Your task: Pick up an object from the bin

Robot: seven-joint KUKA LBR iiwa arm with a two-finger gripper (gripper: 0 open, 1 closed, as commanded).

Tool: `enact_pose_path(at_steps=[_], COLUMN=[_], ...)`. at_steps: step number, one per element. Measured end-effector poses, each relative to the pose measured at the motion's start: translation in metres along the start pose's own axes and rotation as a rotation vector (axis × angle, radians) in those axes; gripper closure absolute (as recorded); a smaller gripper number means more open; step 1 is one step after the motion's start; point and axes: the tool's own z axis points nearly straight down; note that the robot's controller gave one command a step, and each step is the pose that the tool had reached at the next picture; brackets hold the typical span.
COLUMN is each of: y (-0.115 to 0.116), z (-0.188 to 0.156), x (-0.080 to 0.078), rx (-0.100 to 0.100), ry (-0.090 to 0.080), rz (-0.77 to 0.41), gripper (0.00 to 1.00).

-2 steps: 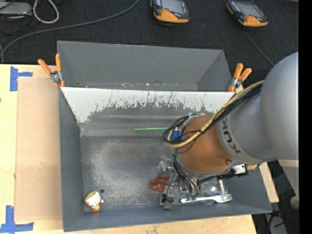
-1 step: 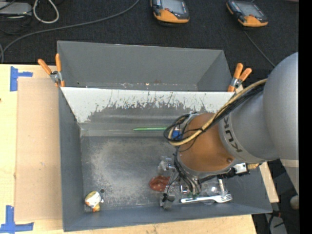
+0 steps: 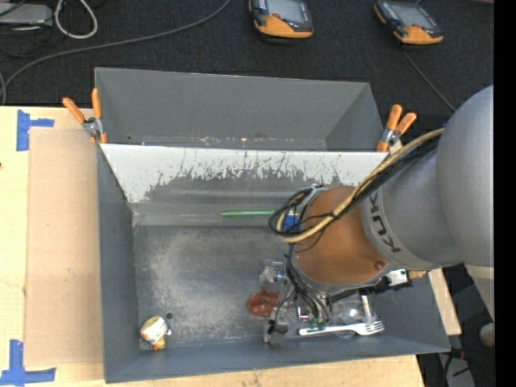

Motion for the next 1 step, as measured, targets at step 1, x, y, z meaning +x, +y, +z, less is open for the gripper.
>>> enact_pose_path(at_steps=[1], y=[-0.0039], z=[0.0052], x=[-0.0038], rx=[-0.002], ry=[0.000], rz=[0.013], gripper=[1.00])
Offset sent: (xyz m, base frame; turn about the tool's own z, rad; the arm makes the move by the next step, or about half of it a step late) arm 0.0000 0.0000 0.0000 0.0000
